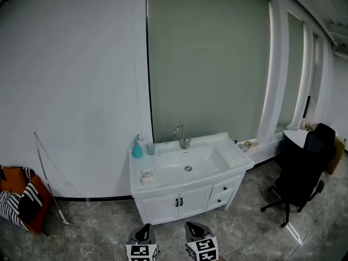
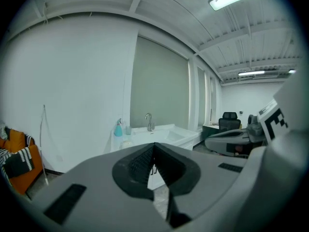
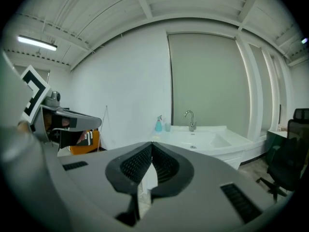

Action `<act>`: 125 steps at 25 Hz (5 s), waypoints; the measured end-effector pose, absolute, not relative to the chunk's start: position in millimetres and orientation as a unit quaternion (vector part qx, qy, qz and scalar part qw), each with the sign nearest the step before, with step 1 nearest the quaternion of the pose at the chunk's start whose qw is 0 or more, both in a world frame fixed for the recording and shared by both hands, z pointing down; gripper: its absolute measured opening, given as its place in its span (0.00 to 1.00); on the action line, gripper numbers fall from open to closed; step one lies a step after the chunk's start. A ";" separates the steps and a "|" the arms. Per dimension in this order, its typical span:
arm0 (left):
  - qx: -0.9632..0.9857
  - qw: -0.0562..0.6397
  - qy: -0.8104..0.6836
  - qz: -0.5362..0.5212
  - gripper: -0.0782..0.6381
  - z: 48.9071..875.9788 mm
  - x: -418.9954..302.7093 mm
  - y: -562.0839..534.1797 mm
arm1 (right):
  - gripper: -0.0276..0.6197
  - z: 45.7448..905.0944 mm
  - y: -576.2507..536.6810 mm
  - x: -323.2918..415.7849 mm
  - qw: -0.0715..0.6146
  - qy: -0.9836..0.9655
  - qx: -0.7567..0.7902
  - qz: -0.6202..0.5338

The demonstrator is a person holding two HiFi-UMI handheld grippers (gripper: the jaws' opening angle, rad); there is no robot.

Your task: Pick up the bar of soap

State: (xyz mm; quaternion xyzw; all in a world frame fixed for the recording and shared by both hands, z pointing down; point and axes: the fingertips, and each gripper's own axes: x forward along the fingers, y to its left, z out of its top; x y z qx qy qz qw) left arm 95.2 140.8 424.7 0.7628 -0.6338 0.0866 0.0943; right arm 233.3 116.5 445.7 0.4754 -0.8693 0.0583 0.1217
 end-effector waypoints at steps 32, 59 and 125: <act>0.737 0.132 -0.650 0.129 0.12 469.9 -41.7 -68.7 | 0.05 480.3 -139.6 98.5 0.145 -0.889 0.426 0.082; 0.653 0.216 -0.703 0.182 0.12 512.4 -61.2 -260.6 | 0.05 531.2 -305.7 21.7 0.218 -0.910 0.296 0.190; 0.846 0.274 -0.443 0.113 0.12 554.4 -178.7 -327.6 | 0.41 651.9 -333.6 -28.7 0.702 -0.592 0.237 0.318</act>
